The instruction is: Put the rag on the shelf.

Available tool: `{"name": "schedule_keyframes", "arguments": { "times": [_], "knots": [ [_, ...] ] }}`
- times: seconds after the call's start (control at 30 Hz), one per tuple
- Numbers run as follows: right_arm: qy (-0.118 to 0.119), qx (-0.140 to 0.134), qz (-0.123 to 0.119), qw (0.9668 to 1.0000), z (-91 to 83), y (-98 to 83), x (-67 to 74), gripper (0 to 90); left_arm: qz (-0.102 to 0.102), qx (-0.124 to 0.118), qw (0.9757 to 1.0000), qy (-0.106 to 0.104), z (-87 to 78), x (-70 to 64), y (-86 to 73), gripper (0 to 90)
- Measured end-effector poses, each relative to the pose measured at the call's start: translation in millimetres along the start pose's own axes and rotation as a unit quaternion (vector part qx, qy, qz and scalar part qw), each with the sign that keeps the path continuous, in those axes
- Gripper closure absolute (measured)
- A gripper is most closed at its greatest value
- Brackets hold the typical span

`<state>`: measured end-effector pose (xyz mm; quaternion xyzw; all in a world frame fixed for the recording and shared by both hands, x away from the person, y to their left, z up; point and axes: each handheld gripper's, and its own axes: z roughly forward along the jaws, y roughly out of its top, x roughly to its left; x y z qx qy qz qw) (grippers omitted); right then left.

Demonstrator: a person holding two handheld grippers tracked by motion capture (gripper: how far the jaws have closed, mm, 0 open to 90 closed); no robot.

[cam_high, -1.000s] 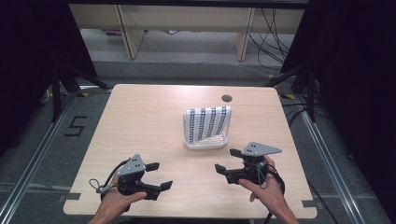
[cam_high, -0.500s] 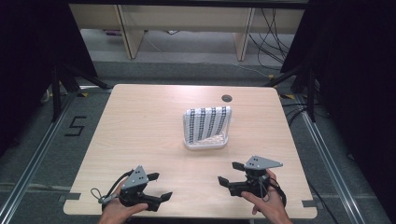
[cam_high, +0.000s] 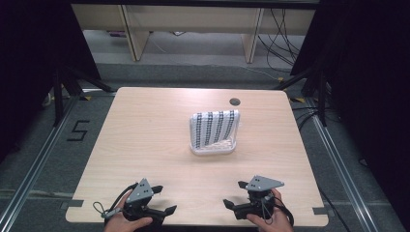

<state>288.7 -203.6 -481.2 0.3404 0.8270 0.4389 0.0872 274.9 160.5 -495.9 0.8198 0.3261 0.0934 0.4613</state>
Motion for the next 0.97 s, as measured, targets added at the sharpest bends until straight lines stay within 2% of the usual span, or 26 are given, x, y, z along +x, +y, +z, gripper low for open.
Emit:
{"name": "schedule_keyframes", "arguments": {
  "times": [0.03,0.07,0.17,0.23,0.27,0.33,0.37,0.47,0.5,0.53,0.63,0.67,0.7,0.77,0.8,0.83,0.9,0.97],
  "knots": [
    [-0.004,0.010,0.015,0.9998,-2.2,-1.0,3.3,16.8,0.005,-0.002,1.0000,0.000,1.4,-0.9,-1.3,15.9],
    [0.004,0.002,0.005,1.0000,-0.6,-2.6,2.2,16.8,0.012,0.005,0.9999,0.004,1.5,-2.1,-1.8,15.9],
    [0.000,0.005,0.006,1.0000,-3.0,-6.2,3.8,16.8,0.015,0.008,0.9999,0.000,2.7,-4.7,-3.6,15.9],
    [-0.003,0.011,0.021,0.9997,-4.7,-8.1,6.7,16.8,0.019,0.012,0.9997,0.005,4.0,-5.7,-5.0,15.9],
    [-0.002,0.006,0.003,1.0000,-4.8,-8.9,4.1,16.8,0.018,0.013,0.9997,0.004,4.6,-6.1,-5.6,15.9],
    [-0.014,0.008,0.004,0.9999,-5.7,-10.0,4.7,16.8,0.012,0.013,0.9998,0.000,6.5,-7.9,-6.1,15.9],
    [-0.013,0.010,0.005,0.9999,-5.8,-10.2,4.8,16.8,0.018,0.020,0.9996,-0.001,6.2,-7.6,-5.8,15.9],
    [-0.002,0.010,0.003,0.9999,-4.0,-10.5,3.5,16.8,0.013,0.013,0.9998,-0.004,7.1,-9.2,-5.5,15.9],
    [-0.012,0.009,0.000,0.9999,-4.5,-10.6,3.4,16.8,0.013,0.014,0.9998,-0.002,6.8,-8.6,-5.6,15.9],
    [-0.010,0.011,0.002,0.9999,-4.3,-10.7,3.2,16.8,0.020,0.019,0.9996,0.000,6.2,-7.0,-5.5,15.9],
    [0.005,0.016,0.003,0.9999,-3.4,-10.6,2.0,16.8,0.011,0.016,0.9998,-0.001,7.7,-7.3,-6.3,15.9],
    [-0.006,0.014,0.006,0.9999,-3.9,-10.8,3.3,16.7,0.012,0.017,0.9998,-0.001,7.8,-7.4,-6.3,15.9],
    [-0.006,0.014,0.006,0.9999,-3.9,-10.8,3.3,16.7,0.023,0.026,0.9994,-0.002,6.8,-5.9,-5.9,15.9],
    [-0.005,0.015,0.005,0.9999,-4.1,-10.7,3.4,16.7,0.017,0.029,0.9994,0.000,8.1,-6.3,-6.3,15.9],
    [-0.015,0.010,-0.005,0.9998,-4.9,-10.5,2.5,16.7,0.024,0.032,0.9992,0.002,8.6,-5.2,-6.4,15.9],
    [-0.008,0.009,0.000,0.9999,-4.2,-10.7,2.7,16.7,0.016,0.028,0.9995,-0.003,9.9,-6.0,-6.6,15.9],
    [-0.005,0.010,0.004,0.9999,-4.4,-10.8,1.6,16.7,0.012,0.025,0.9996,-0.004,10.4,-6.0,-6.8,15.9],
    [-0.017,0.015,0.012,0.9997,-5.4,-11.1,1.2,16.5,0.009,0.023,0.9997,-0.003,9.7,-5.7,-6.8,15.9]
  ]
}}
